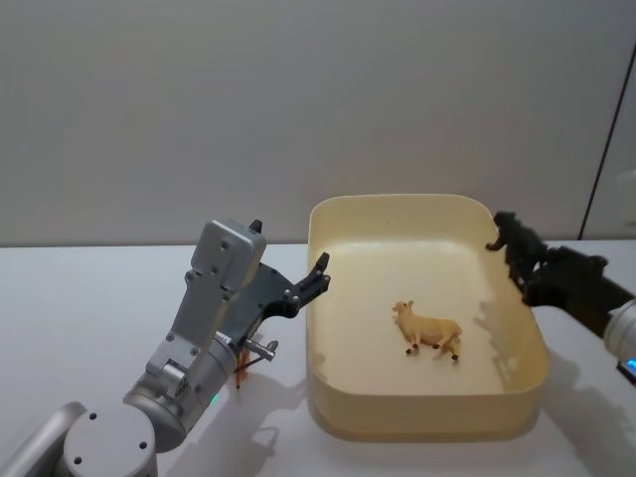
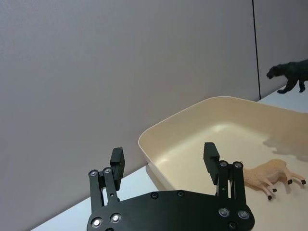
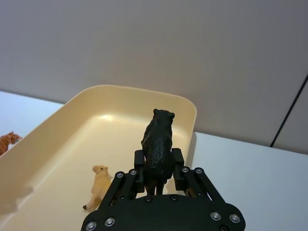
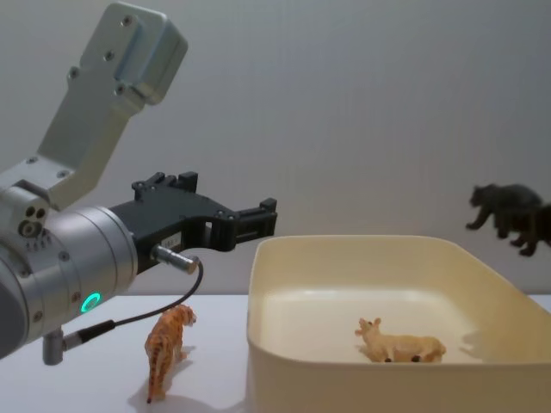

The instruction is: Pick up the toy alternately with two hands and place it into the central storage box.

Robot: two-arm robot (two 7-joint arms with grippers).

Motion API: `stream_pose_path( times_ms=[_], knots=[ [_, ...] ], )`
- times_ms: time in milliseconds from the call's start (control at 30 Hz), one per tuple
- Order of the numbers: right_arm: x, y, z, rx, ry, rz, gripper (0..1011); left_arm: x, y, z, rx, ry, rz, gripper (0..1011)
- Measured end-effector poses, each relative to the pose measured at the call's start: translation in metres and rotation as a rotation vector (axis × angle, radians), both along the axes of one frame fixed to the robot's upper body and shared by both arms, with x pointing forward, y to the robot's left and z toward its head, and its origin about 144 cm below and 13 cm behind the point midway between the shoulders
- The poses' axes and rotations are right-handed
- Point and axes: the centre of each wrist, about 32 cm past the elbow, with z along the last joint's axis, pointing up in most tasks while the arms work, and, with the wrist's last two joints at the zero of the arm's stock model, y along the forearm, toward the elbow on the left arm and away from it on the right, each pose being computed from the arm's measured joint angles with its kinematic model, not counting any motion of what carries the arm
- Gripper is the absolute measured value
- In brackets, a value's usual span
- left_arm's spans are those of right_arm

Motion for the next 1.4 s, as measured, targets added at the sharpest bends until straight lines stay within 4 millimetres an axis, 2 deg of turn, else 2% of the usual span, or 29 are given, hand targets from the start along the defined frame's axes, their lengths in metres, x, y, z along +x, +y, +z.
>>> stream_pose_path(
  times_ms=[133,367,467,533,667,800,900,1133,1400],
  knots=[
    [0.003,0.006,-0.002,-0.020,0.024,0.020,334,0.000,0.000,0.000,0.000,0.000,0.000,1001],
    [0.009,0.017,-0.005,-0.059,0.066,0.055,576,0.000,0.000,0.000,0.000,0.000,0.000,1001],
    [0.010,0.019,-0.006,-0.067,0.074,0.062,629,0.000,0.000,0.000,0.000,0.000,0.000,1001],
    [0.011,0.021,-0.006,-0.072,0.080,0.067,713,0.000,0.000,0.000,0.000,0.000,0.000,1001],
    [0.011,0.020,-0.006,-0.073,0.078,0.067,824,0.000,0.000,0.000,0.000,0.000,0.000,1001],
    [0.007,0.011,-0.003,-0.056,0.057,0.049,960,0.000,0.000,0.000,0.000,0.000,0.000,1001],
    [0.003,0.002,-0.002,-0.042,0.042,0.027,1001,0.000,0.000,0.000,0.000,0.000,0.000,1001],
    [-0.008,-0.023,0.003,-0.001,0.018,-0.037,1001,0.000,0.000,0.000,0.000,0.000,0.000,1001],
    [-0.017,-0.039,0.007,0.026,0.001,-0.079,1001,-0.001,-0.001,0.001,-0.008,0.028,-0.001,1001]
  ],
)
